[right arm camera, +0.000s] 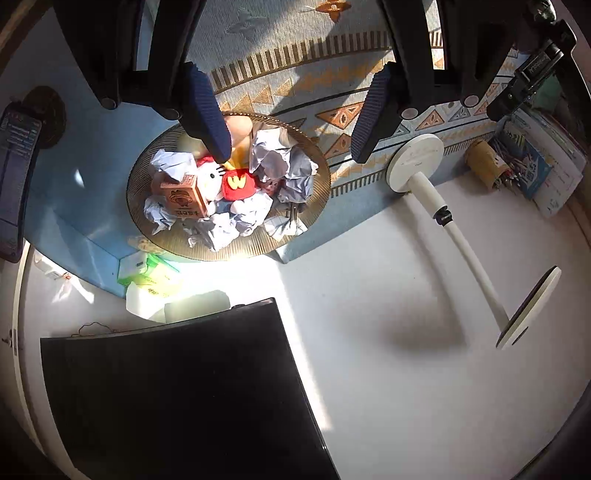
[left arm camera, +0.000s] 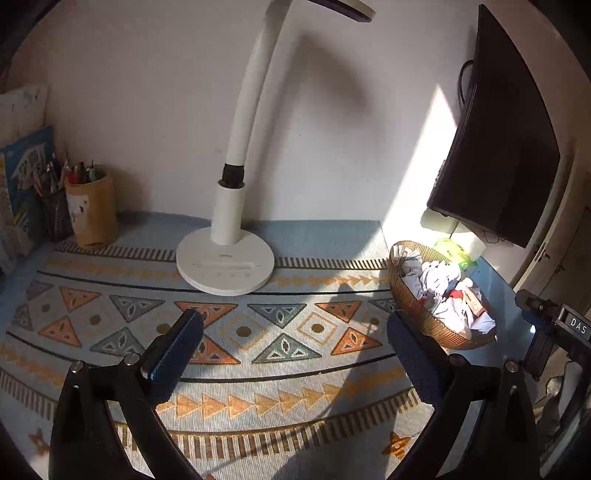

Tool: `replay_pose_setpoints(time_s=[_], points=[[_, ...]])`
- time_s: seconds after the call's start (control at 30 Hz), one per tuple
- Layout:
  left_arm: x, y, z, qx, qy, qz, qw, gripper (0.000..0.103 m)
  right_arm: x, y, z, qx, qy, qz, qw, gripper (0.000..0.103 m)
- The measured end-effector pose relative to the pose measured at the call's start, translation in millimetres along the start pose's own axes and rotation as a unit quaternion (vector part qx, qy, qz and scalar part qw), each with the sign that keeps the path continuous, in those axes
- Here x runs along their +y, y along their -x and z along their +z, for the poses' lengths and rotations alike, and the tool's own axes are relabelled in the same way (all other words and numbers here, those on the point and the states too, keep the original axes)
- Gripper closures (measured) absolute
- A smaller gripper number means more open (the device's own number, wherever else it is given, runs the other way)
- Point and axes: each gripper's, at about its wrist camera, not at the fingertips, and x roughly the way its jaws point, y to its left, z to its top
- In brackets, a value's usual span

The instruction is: Organize objects

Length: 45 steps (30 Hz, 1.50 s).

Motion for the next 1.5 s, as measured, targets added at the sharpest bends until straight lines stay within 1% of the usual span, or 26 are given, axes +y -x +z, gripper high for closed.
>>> replay_pose_setpoints(time_s=[0.13,0.2,0.23,0.3,0.37,0.4,0.47,0.53,0.6,0.67,0.73,0.77,0.83,0.93,1.07,1.23,1.37,1.5], points=[[21.5,32.8,-9.2,-0.004,-0.014,0.046,0.9988,0.003,63.8,-9.4,-26.6,0.016,0.044,0.029,0.998,0.037],[31.9,41.1,-17.3,-0.003,-0.015,0.084,0.9964,0.001,91.2,-22.3,-48.9,0.026,0.068,0.019,0.997,0.037],[38.2,43.7,-25.0,-0.001,-0.014,0.099,0.9950,0.001,104.3,-32.6,-61.8,0.039,0.087,0.011,0.995,0.037],[51.1,41.6,-42.1,0.010,-0.011,0.111,0.9937,0.001,121.5,-53.7,-84.7,0.066,0.109,0.002,0.992,0.037],[63.3,30.0,-56.6,0.038,-0.015,0.112,0.9928,0.001,131.1,-71.6,-100.0,0.086,0.115,0.008,0.990,0.037],[69.3,24.8,-62.9,0.051,-0.019,0.115,0.9919,0.001,135.3,-78.9,-105.3,0.089,0.120,0.004,0.989,0.037],[77.6,18.7,-70.9,0.051,-0.027,0.124,0.9906,0.001,143.1,-91.0,-114.2,0.093,0.136,-0.005,0.986,0.037],[85.5,11.9,-75.2,0.048,-0.030,0.132,0.9896,0.001,147.3,-102.1,-122.3,0.099,0.145,-0.007,0.984,0.037],[93.5,4.2,-80.1,0.047,-0.022,0.141,0.9886,0.001,146.8,-109.8,-129.7,0.103,0.146,-0.012,0.984,0.037],[101.0,-2.3,-84.0,0.063,0.000,0.135,0.9889,0.001,144.7,-115.3,-137.3,0.105,0.147,-0.020,0.983,0.037],[101.1,0.6,-83.4,0.054,0.001,0.127,0.9904,0.001,143.4,-123.5,-143.0,0.121,0.149,-0.024,0.981,0.037],[101.1,0.6,-83.9,0.053,0.002,0.129,0.9902,0.001,142.4,-125.9,-143.0,0.128,0.147,-0.021,0.981,0.037],[101.1,-4.4,-85.0,0.067,0.002,0.131,0.9891,0.001,139.2,-125.8,-141.8,0.125,0.142,-0.017,0.982,0.037],[99.3,-7.7,-85.8,0.072,-0.002,0.148,0.9864,0.001,137.7,-125.2,-142.6,0.123,0.137,-0.015,0.983,0.037],[98.7,-8.1,-85.8,0.073,-0.004,0.149,0.9862,0.001,139.2,-123.7,-143.2,0.118,0.139,-0.015,0.983,0.037],[98.6,-13.9,-86.5,0.088,-0.003,0.150,0.9847,0.001,141.9,-131.7,-144.8,0.140,0.145,-0.020,0.979,0.037],[98.9,-17.6,-87.6,0.099,-0.001,0.152,0.9834,0.001,137.7,-132.1,-144.3,0.142,0.133,-0.016,0.981,0.037],[101.6,-18.5,-87.9,0.104,0.009,0.151,0.9830,0.001,138.4,-134.6,-145.5,0.149,0.135,-0.017,0.979,0.037]])
